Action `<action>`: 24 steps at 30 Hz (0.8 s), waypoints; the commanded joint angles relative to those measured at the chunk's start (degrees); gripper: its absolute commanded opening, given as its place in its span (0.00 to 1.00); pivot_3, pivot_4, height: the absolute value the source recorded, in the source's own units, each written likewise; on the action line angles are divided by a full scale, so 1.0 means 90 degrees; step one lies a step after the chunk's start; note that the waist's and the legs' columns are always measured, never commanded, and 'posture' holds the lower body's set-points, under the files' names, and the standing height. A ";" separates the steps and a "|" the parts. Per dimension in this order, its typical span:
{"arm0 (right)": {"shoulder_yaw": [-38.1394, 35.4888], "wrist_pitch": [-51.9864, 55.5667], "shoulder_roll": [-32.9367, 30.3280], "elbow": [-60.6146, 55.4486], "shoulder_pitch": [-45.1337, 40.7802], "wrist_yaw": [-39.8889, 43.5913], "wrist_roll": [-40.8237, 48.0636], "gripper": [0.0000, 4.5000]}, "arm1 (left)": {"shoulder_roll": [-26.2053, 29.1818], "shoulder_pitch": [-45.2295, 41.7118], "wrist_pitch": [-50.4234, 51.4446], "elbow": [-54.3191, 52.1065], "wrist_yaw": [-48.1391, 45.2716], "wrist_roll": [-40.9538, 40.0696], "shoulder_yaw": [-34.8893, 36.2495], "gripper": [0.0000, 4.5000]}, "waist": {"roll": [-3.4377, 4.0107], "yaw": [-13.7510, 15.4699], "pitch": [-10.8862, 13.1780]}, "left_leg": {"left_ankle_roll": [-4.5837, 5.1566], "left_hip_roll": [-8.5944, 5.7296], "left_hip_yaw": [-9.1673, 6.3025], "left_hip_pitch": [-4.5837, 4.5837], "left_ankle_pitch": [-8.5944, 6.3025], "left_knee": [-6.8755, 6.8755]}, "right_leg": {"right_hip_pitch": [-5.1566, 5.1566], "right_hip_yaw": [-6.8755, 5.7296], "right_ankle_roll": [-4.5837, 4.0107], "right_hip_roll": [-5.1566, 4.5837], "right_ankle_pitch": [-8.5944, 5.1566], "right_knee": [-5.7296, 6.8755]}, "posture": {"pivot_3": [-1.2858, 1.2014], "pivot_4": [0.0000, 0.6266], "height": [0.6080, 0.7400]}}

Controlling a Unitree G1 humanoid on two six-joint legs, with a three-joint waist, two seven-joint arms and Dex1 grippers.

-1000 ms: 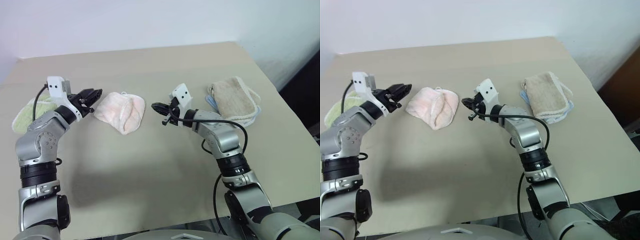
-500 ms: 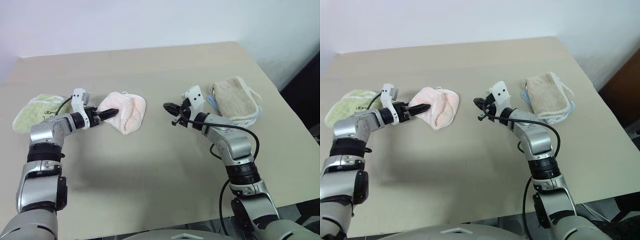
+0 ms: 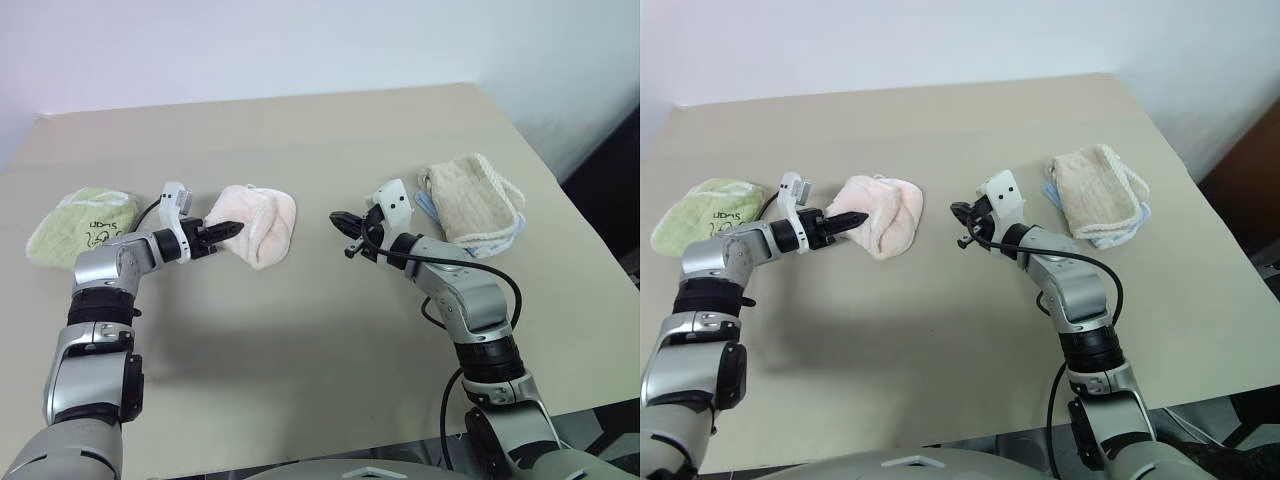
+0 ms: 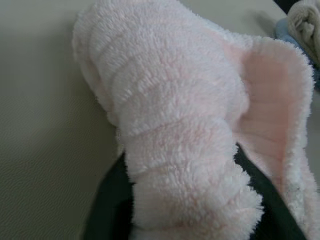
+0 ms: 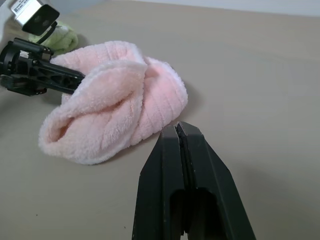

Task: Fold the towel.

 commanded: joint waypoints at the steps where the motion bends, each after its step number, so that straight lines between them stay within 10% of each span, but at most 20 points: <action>1: -0.0031 0.0003 -0.0034 -0.0298 0.0014 -0.0047 0.0104 0.00 | -0.0042 0.0269 0.0178 -0.0644 0.0295 -0.0316 0.0451 0.04 | 0.0000 -0.0010 0.0000 | 0.0000 0.0000 0.0000 0.0000 0.0000 0.0000 | 0.0000 0.0000 0.0000 0.0000 0.0000 0.0001 | 0.52 0.24 0.93; 13: -0.0261 0.0148 -0.0142 -0.0397 0.0150 -0.0250 0.0257 0.00 | -0.1185 0.1132 0.0047 -0.3841 0.3629 -0.1614 0.2925 0.00 | -0.0005 0.0015 0.0001 | -0.0002 0.0001 -0.0005 0.0001 0.0000 0.0000 | -0.0003 0.0002 0.0000 -0.0009 0.0000 -0.0004 | 0.52 0.24 0.93; 24: -0.0213 0.0114 -0.0322 -0.0322 0.0172 -0.0160 0.0308 0.00 | -0.1685 0.1700 -0.1306 -0.4030 0.6347 -0.1729 0.4624 0.00 | -0.0008 0.0005 -0.0001 | -0.0002 0.0000 0.0001 0.0008 -0.0001 -0.0001 | 0.0007 0.0003 0.0000 0.0000 0.0000 -0.0005 | 0.52 0.24 0.93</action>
